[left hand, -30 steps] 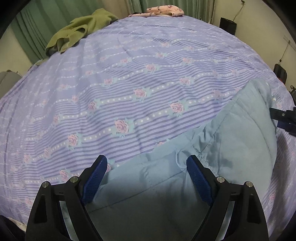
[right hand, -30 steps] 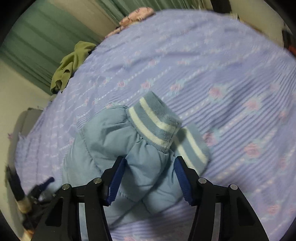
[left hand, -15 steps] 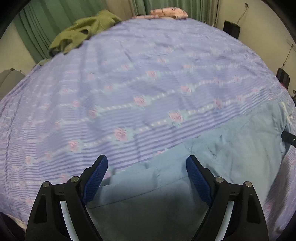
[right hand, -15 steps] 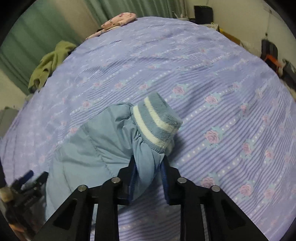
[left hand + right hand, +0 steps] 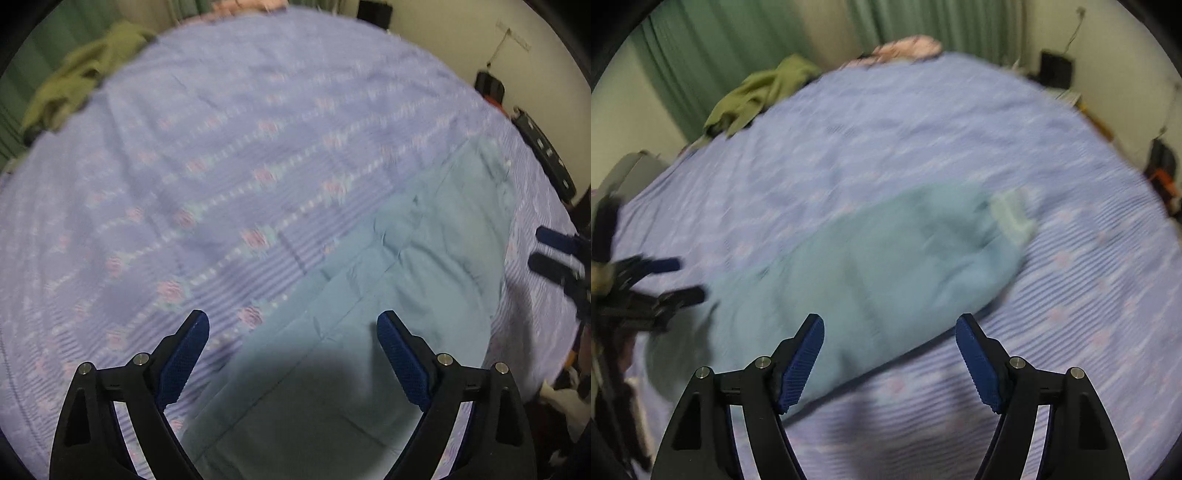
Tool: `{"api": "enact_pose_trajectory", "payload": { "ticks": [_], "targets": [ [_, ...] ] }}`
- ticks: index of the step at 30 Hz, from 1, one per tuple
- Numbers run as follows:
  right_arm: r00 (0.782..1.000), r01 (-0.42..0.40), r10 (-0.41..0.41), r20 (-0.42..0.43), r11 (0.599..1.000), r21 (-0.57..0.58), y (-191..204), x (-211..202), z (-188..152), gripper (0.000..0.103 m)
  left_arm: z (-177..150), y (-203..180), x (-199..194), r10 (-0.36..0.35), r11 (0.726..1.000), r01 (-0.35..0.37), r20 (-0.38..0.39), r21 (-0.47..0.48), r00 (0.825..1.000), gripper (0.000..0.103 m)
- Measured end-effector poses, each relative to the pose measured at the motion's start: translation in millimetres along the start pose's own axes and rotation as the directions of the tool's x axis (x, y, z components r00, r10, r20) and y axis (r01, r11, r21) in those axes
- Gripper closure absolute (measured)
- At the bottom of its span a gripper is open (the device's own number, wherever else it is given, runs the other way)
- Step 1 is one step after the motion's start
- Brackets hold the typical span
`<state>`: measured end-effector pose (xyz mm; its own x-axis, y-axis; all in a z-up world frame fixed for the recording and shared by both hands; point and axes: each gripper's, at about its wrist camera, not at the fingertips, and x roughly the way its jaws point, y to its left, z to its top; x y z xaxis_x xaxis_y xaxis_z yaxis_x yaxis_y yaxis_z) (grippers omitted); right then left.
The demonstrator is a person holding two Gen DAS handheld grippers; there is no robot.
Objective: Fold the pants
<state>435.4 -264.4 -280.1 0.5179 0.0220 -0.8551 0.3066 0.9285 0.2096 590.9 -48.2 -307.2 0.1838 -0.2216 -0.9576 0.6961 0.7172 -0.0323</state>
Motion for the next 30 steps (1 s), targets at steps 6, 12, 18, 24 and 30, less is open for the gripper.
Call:
{"api": "enact_pose_trajectory", "payload": {
  "ticks": [6,12,18,24,30],
  "targets": [
    [0.997,-0.051,0.051,-0.050,0.999,-0.009,12,17,-12,0.029,3,0,27,-0.122,0.992,0.119,-0.068,-0.050,0.990,0.045],
    [0.998,-0.059,0.058,-0.023,0.997,-0.052,19,19,-4,0.029,4,-7,-1,-0.115,0.993,0.117,0.049,-0.033,0.992,0.095],
    [0.999,-0.037,0.039,0.021,0.995,-0.088,25,26,7,0.029,19,8,12,-0.046,0.992,0.054,0.066,-0.114,0.997,0.094],
    [1.000,0.011,-0.015,-0.025,0.988,-0.153,29,56,15,0.029,22,5,22,0.083,0.985,-0.076,0.038,-0.157,0.996,0.069],
    [0.998,-0.034,0.040,0.052,0.992,-0.118,27,12,12,0.029,-17,20,-81,0.213,0.934,-0.112,0.278,-0.339,0.937,0.040]
  ]
}}
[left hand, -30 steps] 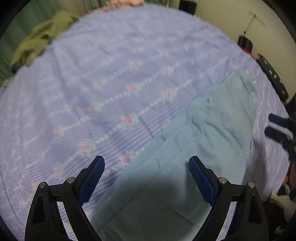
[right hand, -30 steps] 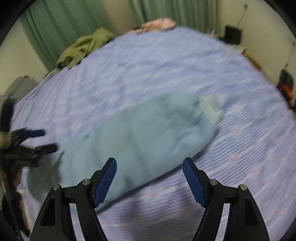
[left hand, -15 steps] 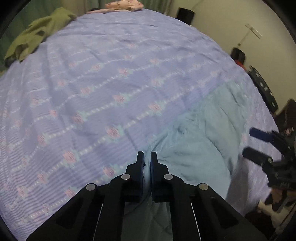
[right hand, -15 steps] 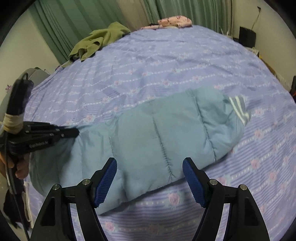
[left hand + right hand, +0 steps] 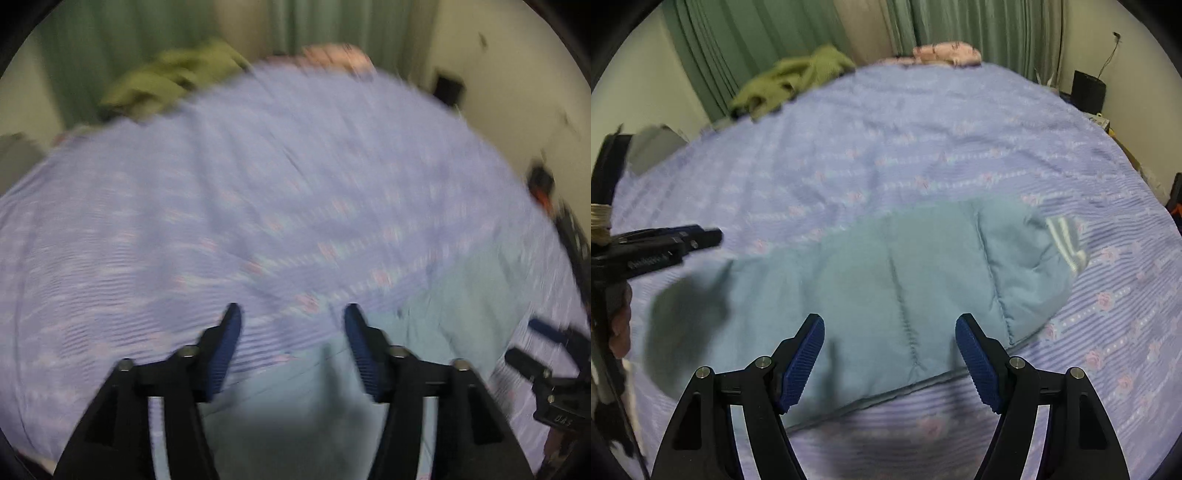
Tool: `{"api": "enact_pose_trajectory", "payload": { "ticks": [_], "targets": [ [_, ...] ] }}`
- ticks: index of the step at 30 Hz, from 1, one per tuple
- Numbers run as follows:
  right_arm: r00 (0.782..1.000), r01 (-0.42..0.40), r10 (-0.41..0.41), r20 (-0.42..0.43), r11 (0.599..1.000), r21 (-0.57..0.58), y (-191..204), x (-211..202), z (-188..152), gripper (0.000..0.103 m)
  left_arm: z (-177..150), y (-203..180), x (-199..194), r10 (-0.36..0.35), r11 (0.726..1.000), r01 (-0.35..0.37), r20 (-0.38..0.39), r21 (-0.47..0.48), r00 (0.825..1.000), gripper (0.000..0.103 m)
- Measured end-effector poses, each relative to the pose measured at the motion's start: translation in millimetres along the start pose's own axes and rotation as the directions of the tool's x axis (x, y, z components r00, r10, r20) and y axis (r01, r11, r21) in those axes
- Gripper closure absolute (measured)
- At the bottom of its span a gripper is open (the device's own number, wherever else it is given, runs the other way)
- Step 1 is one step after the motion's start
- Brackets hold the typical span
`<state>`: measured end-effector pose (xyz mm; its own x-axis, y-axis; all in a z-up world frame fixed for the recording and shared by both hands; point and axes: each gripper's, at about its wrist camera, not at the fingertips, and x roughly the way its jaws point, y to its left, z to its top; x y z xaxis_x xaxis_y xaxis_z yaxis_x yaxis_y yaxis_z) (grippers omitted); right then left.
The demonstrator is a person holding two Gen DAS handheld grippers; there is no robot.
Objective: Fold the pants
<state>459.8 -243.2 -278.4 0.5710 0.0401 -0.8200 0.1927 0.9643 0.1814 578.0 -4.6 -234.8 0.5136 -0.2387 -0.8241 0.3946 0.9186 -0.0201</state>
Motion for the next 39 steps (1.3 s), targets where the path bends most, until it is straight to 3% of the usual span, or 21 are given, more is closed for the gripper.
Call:
{"api": "enact_pose_trajectory", "payload": {
  "ticks": [2,4,8,11,14,17,22,24,28,31,35,39],
  "targets": [
    [0.999,-0.042,0.042,0.015,0.999,0.010,5,-18,-4,0.029,-22,24,-45,0.034,0.996,-0.027,0.084,-0.080,0.996,0.032],
    [0.993,-0.118,0.118,0.003,0.993,0.026,13,-34,-15,0.029,-52,48,-73,0.078,0.989,-0.065,0.096,-0.136,0.992,0.030],
    [0.984,-0.174,0.173,-0.050,0.984,-0.029,43,-42,-48,0.029,-115,76,-83,0.135,0.971,-0.132,0.001,-0.200,0.991,0.028],
    [0.974,-0.209,0.200,-0.107,0.975,-0.079,66,-35,-75,0.029,-151,92,-77,0.085,0.939,-0.092,-0.037,-0.333,0.996,0.029],
    [0.962,-0.240,0.224,-0.154,0.966,-0.095,79,-27,-92,0.029,-175,104,-69,-0.013,0.864,0.016,0.010,-0.503,1.000,0.028],
    [0.960,-0.239,0.219,-0.172,0.966,-0.102,84,-20,-102,0.029,-190,112,-48,-0.075,0.747,0.102,0.069,-0.657,0.995,0.028],
    [0.963,-0.218,0.196,-0.186,0.970,-0.109,82,-7,-105,0.029,-198,110,-2,-0.110,0.659,0.105,0.042,-0.745,0.993,0.027],
    [0.966,-0.210,0.189,-0.177,0.972,-0.106,79,-4,-101,0.029,-197,110,10,-0.100,0.645,0.091,0.035,-0.759,0.994,0.022],
    [0.967,-0.213,0.197,-0.163,0.973,-0.089,77,3,-92,0.029,-190,108,31,-0.084,0.652,0.055,-0.001,-0.756,0.996,0.022],
    [0.961,-0.244,0.227,-0.159,0.965,-0.097,79,7,-88,0.029,-193,109,32,-0.087,0.633,0.057,0.002,-0.772,0.996,0.030],
    [0.939,-0.319,0.295,-0.178,0.940,-0.122,88,17,-87,0.031,-204,115,19,-0.105,0.611,0.089,0.031,-0.787,0.994,0.050],
    [0.922,-0.366,0.332,-0.201,0.916,-0.166,98,25,-88,0.038,-203,117,9,-0.082,0.626,0.079,0.036,-0.775,0.996,0.054]
  ]
}}
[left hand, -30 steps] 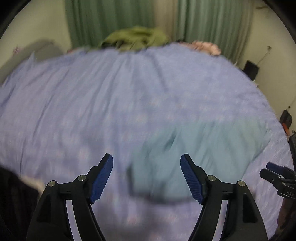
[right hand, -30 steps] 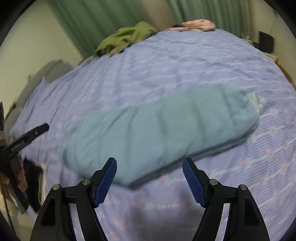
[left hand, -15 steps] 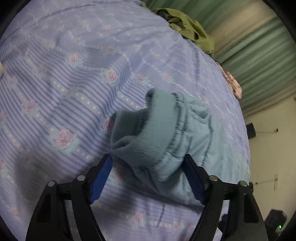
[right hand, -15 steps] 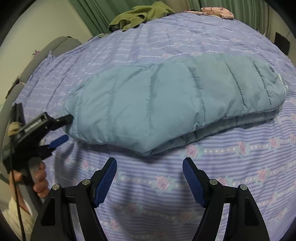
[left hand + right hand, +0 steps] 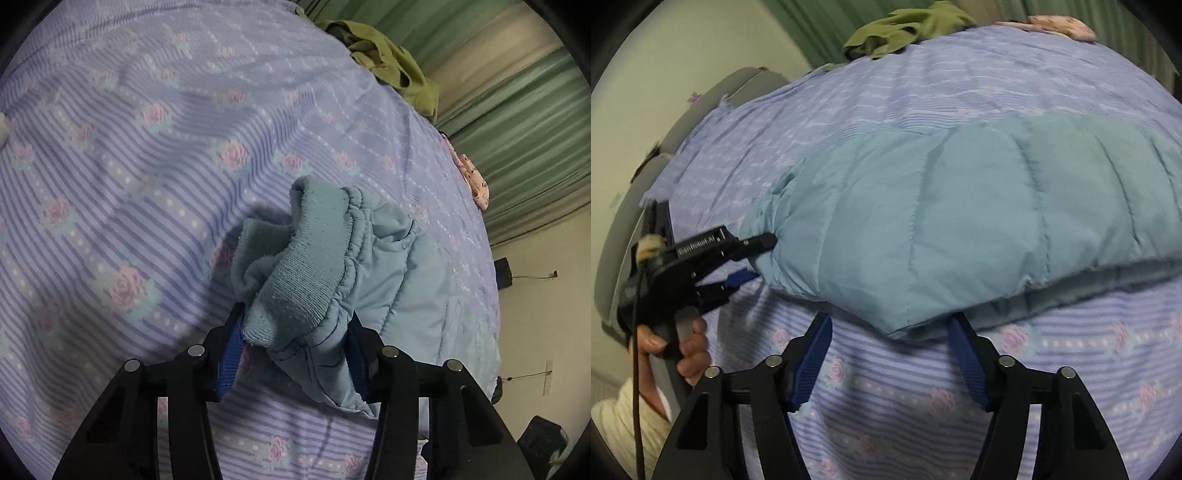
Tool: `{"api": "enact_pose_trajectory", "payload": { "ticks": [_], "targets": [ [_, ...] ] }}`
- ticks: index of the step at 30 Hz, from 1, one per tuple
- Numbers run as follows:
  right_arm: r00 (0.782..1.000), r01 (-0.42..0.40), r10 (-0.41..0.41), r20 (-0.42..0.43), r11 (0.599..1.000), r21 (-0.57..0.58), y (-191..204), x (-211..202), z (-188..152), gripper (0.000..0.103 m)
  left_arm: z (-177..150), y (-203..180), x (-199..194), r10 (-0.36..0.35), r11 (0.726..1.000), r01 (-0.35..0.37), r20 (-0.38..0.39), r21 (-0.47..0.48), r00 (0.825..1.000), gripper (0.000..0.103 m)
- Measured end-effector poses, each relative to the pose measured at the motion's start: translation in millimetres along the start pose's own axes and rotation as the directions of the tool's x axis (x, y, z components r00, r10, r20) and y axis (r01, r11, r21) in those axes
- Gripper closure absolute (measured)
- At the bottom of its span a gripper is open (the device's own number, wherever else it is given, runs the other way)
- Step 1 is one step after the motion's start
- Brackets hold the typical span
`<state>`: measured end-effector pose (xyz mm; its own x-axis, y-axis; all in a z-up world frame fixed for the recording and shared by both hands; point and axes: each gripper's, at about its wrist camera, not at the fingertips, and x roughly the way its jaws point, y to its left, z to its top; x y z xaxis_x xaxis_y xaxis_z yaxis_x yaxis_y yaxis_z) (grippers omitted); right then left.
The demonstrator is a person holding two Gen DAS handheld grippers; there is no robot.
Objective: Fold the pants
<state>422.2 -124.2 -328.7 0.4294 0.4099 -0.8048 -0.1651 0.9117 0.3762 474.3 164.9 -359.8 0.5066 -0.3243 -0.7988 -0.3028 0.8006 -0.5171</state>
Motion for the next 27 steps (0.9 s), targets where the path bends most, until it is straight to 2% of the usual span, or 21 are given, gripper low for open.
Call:
{"api": "enact_pose_trajectory", "payload": {
  "ticks": [4,5,7,8,10,11,13,14,17,18,20,23,25,27],
  "targets": [
    [0.999,0.015,-0.015,-0.033,1.000,-0.019,-1,14,2,0.042,3,-9,10,0.057,0.997,-0.055,-0.036,0.060,0.998,0.046],
    [0.999,0.016,-0.016,-0.040,1.000,0.000,-4,13,2,0.042,4,-14,5,0.088,0.992,-0.085,-0.034,0.089,0.996,0.041],
    [0.998,0.041,-0.040,-0.039,0.998,0.045,-12,3,-1,0.042,4,-27,-7,0.153,0.975,-0.151,-0.003,0.161,0.988,0.039],
    [0.998,0.053,-0.051,-0.036,0.997,0.063,-16,-4,-2,0.042,2,-36,-18,0.192,0.956,-0.195,0.035,0.217,0.981,0.037],
    [0.997,0.071,-0.071,-0.006,0.992,0.106,-27,-28,-5,0.039,-8,-61,-46,0.264,0.889,-0.300,0.147,0.346,0.953,0.026],
    [0.997,0.078,-0.079,0.006,0.990,0.117,-31,-35,-5,0.036,-13,-73,-59,0.261,0.860,-0.319,0.192,0.399,0.946,0.024],
    [0.992,0.106,-0.115,0.057,0.984,0.141,-41,-59,-6,0.031,-21,-93,-75,0.237,0.812,-0.320,0.225,0.488,0.945,0.024],
    [0.985,0.133,-0.148,0.087,0.979,0.153,-48,-73,-6,0.027,-29,-108,-84,0.214,0.779,-0.313,0.239,0.542,0.947,0.024],
    [0.963,0.184,-0.218,0.162,0.962,0.200,-68,-105,-5,0.026,-47,-148,-96,0.119,0.724,-0.255,0.247,0.641,0.962,0.024],
    [0.955,0.197,-0.237,0.178,0.956,0.219,-77,-113,-4,0.026,-50,-157,-95,0.095,0.716,-0.236,0.243,0.657,0.965,0.024],
    [0.935,0.221,-0.284,0.213,0.935,0.276,-100,-125,0,0.026,-67,-184,-92,0.029,0.685,-0.193,0.238,0.702,0.971,0.024],
    [0.912,0.254,-0.349,0.218,0.894,0.370,-141,-134,5,0.026,-86,-215,-76,-0.019,0.631,-0.162,0.224,0.759,0.974,0.025],
    [0.905,0.236,-0.363,0.223,0.863,0.447,-170,-136,8,0.026,-100,-239,-56,-0.045,0.584,-0.134,0.197,0.800,0.979,0.025],
    [0.900,0.211,-0.370,0.228,0.831,0.515,-197,-136,12,0.026,-107,-256,-39,-0.058,0.563,-0.118,0.181,0.818,0.982,0.025]
  ]
}}
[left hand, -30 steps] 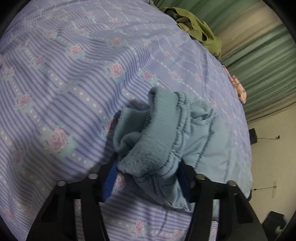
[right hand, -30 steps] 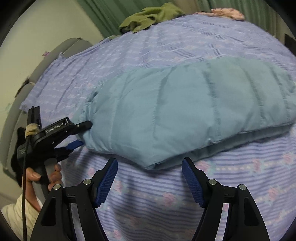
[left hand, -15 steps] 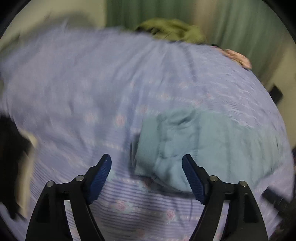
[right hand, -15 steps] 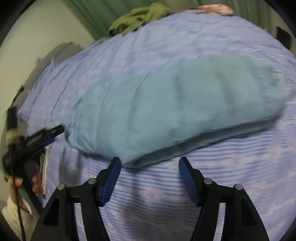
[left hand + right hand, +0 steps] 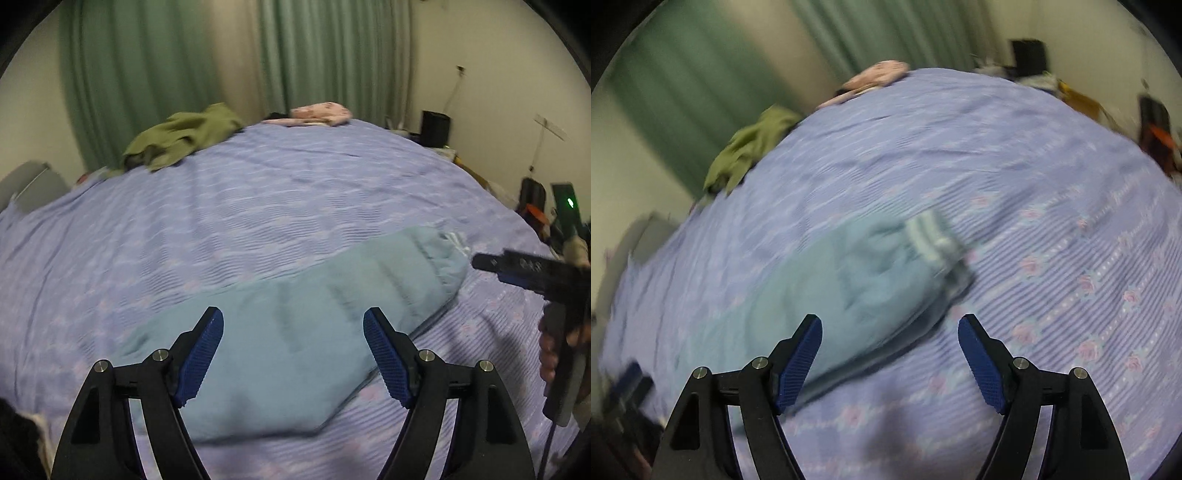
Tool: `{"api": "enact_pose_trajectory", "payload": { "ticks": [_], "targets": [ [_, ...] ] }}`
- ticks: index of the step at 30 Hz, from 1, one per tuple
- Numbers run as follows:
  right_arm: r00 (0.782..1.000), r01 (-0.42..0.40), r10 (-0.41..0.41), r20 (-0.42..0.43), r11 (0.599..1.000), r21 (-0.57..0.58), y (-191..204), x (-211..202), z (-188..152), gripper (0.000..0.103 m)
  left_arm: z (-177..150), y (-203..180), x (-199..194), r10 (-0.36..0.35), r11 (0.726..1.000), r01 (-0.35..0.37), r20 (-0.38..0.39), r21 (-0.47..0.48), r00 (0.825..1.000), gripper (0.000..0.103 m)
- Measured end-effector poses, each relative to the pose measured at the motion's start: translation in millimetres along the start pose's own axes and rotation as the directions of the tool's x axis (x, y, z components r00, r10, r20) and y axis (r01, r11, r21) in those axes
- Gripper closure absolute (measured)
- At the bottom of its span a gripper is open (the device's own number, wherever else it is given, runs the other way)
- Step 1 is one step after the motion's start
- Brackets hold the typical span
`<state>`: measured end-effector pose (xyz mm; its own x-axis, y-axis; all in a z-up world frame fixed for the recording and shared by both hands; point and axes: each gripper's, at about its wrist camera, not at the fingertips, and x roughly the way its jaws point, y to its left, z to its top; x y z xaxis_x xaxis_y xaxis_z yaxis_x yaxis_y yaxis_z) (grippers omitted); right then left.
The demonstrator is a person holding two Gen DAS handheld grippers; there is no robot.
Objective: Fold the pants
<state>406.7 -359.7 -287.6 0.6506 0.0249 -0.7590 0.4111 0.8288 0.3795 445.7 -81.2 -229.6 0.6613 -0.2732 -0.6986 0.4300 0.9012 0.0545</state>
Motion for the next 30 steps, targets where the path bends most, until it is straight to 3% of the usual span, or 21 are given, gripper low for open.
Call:
{"api": "enact_pose_trajectory", "payload": {
  "ticks": [5,10,15,20,25,28,30],
  "targets": [
    [1.000,0.001,-0.002,0.012,0.995,0.100,-29,24,19,0.026,9,-33,36,-0.051,0.999,0.051,-0.009,-0.003,0.999,0.028],
    [1.000,-0.025,0.025,0.006,0.987,0.162,-51,47,23,0.026,5,-41,65,-0.112,0.990,0.107,-0.049,-0.096,0.993,0.040],
    [0.996,-0.075,0.083,-0.029,0.971,0.228,-63,77,18,0.026,-5,-45,96,-0.156,0.978,0.139,-0.106,-0.153,0.982,0.058],
    [0.986,-0.139,0.160,-0.050,0.946,0.293,-69,99,13,0.026,-18,-49,112,-0.118,0.990,0.104,-0.149,-0.101,0.982,0.070],
    [0.981,-0.162,0.184,-0.055,0.948,0.275,-63,107,14,0.027,-31,-42,119,-0.099,0.993,0.085,-0.200,-0.077,0.975,0.079],
    [0.980,-0.167,0.189,-0.063,0.952,0.258,-57,111,14,0.027,-36,-32,124,-0.107,0.989,0.079,-0.223,-0.128,0.969,0.080],
    [0.976,-0.185,0.208,-0.069,0.949,0.254,-53,113,15,0.039,-40,-27,127,-0.120,0.982,0.081,-0.232,-0.169,0.965,0.081]
  ]
}}
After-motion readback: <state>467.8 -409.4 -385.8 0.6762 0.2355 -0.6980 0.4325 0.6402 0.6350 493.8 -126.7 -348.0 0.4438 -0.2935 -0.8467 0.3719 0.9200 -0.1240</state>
